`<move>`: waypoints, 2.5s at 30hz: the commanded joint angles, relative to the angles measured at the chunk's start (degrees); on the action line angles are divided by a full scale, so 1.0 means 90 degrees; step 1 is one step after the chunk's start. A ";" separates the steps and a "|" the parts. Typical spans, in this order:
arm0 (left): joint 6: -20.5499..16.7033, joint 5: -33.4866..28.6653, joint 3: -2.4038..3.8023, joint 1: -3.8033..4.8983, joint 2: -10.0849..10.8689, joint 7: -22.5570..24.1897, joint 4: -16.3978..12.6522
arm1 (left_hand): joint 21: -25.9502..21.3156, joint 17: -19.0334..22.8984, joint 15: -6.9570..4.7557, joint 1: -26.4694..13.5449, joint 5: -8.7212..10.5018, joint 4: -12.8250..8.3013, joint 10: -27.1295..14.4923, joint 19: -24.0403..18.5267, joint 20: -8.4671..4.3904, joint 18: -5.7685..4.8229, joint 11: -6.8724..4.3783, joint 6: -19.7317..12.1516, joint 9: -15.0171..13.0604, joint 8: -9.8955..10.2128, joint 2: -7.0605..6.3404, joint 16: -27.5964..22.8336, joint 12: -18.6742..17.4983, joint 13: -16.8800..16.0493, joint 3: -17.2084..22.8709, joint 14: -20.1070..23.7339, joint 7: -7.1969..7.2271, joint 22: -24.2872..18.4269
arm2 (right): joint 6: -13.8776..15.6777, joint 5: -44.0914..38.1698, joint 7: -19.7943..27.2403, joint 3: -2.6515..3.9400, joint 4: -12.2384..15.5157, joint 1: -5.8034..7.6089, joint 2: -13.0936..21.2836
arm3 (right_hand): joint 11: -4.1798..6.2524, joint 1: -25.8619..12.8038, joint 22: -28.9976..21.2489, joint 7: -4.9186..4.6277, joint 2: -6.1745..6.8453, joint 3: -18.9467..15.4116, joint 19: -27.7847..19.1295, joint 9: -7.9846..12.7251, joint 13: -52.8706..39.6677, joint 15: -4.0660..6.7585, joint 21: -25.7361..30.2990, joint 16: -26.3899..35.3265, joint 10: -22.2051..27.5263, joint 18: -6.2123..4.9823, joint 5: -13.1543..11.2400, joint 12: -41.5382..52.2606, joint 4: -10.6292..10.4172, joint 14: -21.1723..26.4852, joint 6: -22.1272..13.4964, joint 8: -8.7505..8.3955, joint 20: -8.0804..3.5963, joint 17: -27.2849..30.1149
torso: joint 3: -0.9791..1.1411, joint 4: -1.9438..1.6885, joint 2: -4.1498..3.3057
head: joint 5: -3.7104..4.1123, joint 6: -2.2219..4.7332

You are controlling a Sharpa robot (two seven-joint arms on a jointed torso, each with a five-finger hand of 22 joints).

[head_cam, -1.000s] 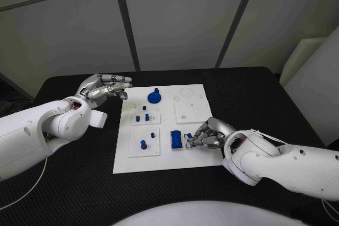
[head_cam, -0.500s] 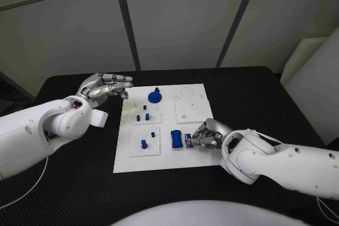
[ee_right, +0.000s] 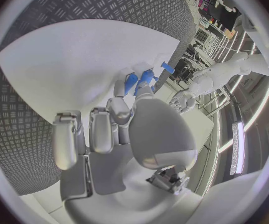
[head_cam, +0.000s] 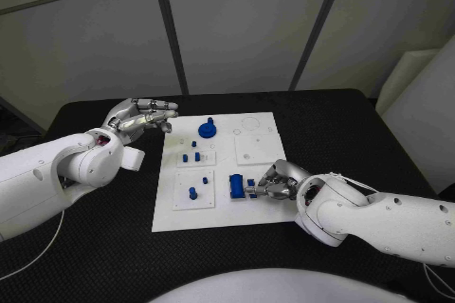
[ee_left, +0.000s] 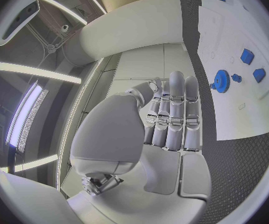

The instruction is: Assemble the parts on the task board

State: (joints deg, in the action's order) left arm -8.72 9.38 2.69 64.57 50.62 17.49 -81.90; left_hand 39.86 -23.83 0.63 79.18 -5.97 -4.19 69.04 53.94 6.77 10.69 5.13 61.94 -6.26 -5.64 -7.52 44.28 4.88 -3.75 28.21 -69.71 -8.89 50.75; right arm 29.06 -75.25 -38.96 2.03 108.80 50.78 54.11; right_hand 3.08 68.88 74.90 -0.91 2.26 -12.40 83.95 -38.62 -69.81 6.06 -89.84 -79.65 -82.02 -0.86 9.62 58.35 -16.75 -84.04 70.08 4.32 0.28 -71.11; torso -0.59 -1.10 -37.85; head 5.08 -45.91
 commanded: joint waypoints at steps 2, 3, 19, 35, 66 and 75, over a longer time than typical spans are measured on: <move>0.0038 -0.0021 0.0005 0.0009 0.0000 0.0013 -0.0009 | -0.0014 0.0005 -0.0004 -0.0022 -0.0007 -0.0008 0.0043 0.0047 -0.0004 -0.0025 0.0012 0.0040 -0.0008 0.0001 0.0059 -0.0040 0.0017 -0.0009 -0.0025 -0.0028 -0.0016 -0.0007 | 0.0063 -0.0116 0.0051 0.0001 -0.0001 0.0006 -0.0003 | -0.0043 -0.0213 0.1677 -0.0035 0.0118 0.0134 0.0672 -0.0039 0.0010 0.0019 -0.0017 0.0041 0.0027 0.0096 -0.0322 -0.0032 -0.0012 -0.0268 0.0011 -0.0032 -0.0007 0.0012 | 0.0001 -0.0002 -0.0001 | 0.0005 0.0002; 0.0038 -0.0021 0.0005 0.0009 0.0000 0.0013 -0.0008 | -0.0014 0.0005 -0.0004 -0.0022 -0.0007 -0.0008 0.0043 0.0047 -0.0004 -0.0025 0.0012 0.0040 -0.0008 0.0001 0.0059 -0.0040 0.0017 -0.0009 -0.0025 -0.0028 -0.0016 -0.0007 | 0.0075 -0.0121 0.0062 0.0001 -0.0001 0.0006 -0.0002 | -0.0044 -0.0265 0.1677 -0.0036 0.0158 0.0173 0.0672 -0.0050 0.0006 0.0019 -0.0017 0.0043 0.0026 0.0096 -0.0375 -0.0030 -0.0014 -0.0268 0.0011 -0.0033 -0.0006 0.0014 | 0.0001 -0.0002 -0.0001 | 0.0005 0.0002; 0.0041 -0.0021 0.0005 0.0009 -0.0003 -0.0008 0.0002 | -0.0015 0.0006 -0.0003 -0.0024 -0.0008 -0.0009 0.0042 0.0049 -0.0004 -0.0025 0.0012 0.0040 -0.0008 0.0002 0.0064 -0.0043 0.0016 -0.0009 -0.0027 -0.0030 -0.0017 -0.0006 | -0.0150 -0.0175 0.0224 0.0001 -0.0003 0.0007 0.0153 | -0.0031 0.0748 0.1677 -0.0027 0.0103 0.0613 0.0672 -0.0166 -0.0005 0.0029 -0.0017 0.0034 0.0041 0.0096 -0.0735 -0.0048 0.0371 -0.0276 -0.0012 -0.0039 -0.0014 -0.0020 | 0.0002 -0.0001 0.0002 | 0.0003 -0.0012; 0.0040 -0.0021 0.0005 0.0008 -0.0024 -0.0017 0.0026 | -0.0015 0.0006 -0.0003 -0.0024 -0.0008 -0.0009 0.0042 0.0049 -0.0004 -0.0025 0.0012 0.0040 -0.0008 0.0002 0.0064 -0.0043 0.0016 -0.0009 -0.0027 -0.0030 -0.0017 -0.0006 | -0.0239 -0.0182 0.0358 0.0003 -0.0336 0.0009 -0.0061 | -0.0036 0.0750 0.1677 -0.0031 0.0085 0.0484 0.0672 -0.0193 -0.0020 0.0026 -0.0017 0.0021 0.0031 0.0096 -0.0754 -0.0033 0.0349 -0.0280 0.0001 -0.0037 -0.0014 -0.0047 | 0.0000 -0.0007 0.0000 | -0.0002 -0.0019; 0.0054 -0.0545 -0.0011 0.0002 -0.0125 0.0018 0.0186 | -0.0107 0.0059 0.0034 -0.0112 0.0184 0.0021 0.0005 -0.0017 0.0019 -0.0039 0.0030 0.0018 -0.0006 0.0026 0.0055 -0.0176 -0.0009 -0.0003 -0.0082 0.0083 -0.0029 -0.0041 | -0.0232 0.3344 0.4152 0.0023 -0.0825 0.0400 0.0269 | -0.0461 0.0849 0.0106 -0.0488 0.0288 0.0327 -0.0988 0.0212 0.1983 -0.0358 0.4516 0.3292 0.1673 -0.0696 -0.0757 -0.3359 0.0117 0.1049 -0.1341 -0.0081 0.0294 0.3843 | -0.0045 0.0028 0.0160 | 0.0086 0.0271; 0.0022 -0.1399 -0.0054 -0.0001 -0.0504 0.0269 0.0858 | -0.1474 0.0887 0.0400 -0.0329 0.0336 0.0228 -0.0269 -0.0904 0.0319 -0.0125 0.0206 -0.0212 0.0078 0.0158 -0.0005 -0.2018 -0.0111 0.0019 -0.0276 0.0973 -0.0085 -0.0885 | -0.0786 0.5708 0.5499 0.0027 -0.2369 0.0950 -0.0352 | -0.1028 0.1738 -0.2420 -0.0938 -0.0313 0.0322 -0.2422 0.1119 0.4102 -0.0967 0.8594 0.5907 0.2455 -0.1031 -0.0722 -0.5158 0.0621 0.2145 -0.1697 -0.0082 0.0891 0.5279 | -0.0134 0.0055 0.0455 | 0.0130 0.0673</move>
State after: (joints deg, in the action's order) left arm -8.69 2.04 2.15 64.46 46.45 17.72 -74.78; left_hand 27.38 -16.30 4.16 76.73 -3.17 -2.14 66.85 46.23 9.47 10.67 6.92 60.35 -5.61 -4.40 -7.68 27.13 4.20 -3.66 25.83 -61.22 -9.63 43.31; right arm 25.53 -36.80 1.60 2.21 88.44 59.06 51.30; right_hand -5.79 84.03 54.31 -9.26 -0.37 -9.49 62.31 -29.24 -34.34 -2.37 -13.76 -27.90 -59.86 -9.37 3.32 12.88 -11.51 -65.18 54.91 3.77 7.98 -24.38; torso -1.42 -0.72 -35.05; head 6.22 -40.67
